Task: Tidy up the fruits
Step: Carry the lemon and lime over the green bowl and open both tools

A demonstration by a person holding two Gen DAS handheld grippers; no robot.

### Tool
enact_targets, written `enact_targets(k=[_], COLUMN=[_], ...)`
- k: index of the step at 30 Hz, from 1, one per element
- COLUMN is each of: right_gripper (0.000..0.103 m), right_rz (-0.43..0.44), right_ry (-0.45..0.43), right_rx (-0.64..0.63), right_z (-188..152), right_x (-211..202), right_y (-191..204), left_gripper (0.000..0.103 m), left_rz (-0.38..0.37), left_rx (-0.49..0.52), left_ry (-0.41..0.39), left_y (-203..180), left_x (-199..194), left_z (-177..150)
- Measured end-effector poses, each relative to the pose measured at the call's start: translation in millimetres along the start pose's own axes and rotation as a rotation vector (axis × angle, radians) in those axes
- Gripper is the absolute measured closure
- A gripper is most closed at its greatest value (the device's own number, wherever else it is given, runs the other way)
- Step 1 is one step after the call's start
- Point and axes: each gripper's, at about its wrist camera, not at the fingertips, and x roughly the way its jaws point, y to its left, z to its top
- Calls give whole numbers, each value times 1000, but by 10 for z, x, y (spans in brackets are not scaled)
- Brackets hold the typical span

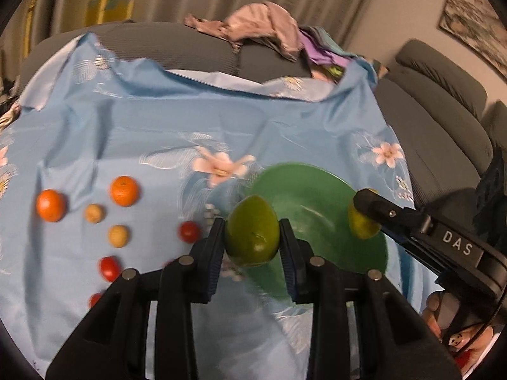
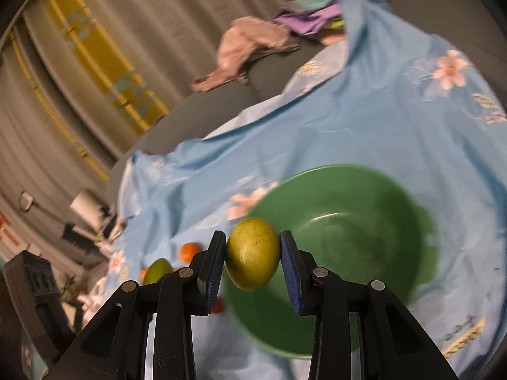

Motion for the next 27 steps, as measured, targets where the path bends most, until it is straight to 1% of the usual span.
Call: enact_targets(k=[3,6,12,14,18,21,27], right_gripper=[66,66,66,66,66,66,66], right_rz=[-17,-65,-102,-128,-138,-170,-185], right_ry=[-4,-7,9,12,14,24,34], right_rx=[40,53,94,96,107,105,105], right_z=[25,8,1,7,10,-1,6], right_x=[-14,-39,-2,15,27,53,87], right_y=[-152,-253,-452,-480,-519,-527,-538], left_gripper=[70,70,70,70,70,70,70], left_rz=[-13,-46,-59,-65,-67,-76,-85], left_rx=[36,58,93,104,128,141,146], left_ry=[18,44,84,95,118,128,145], left_y=[-153,-298,-477,-518,-605,-653,-697], left_x=[119,271,497,543,645,697,796], left_z=[0,3,-11,-27,-62,-86,-118])
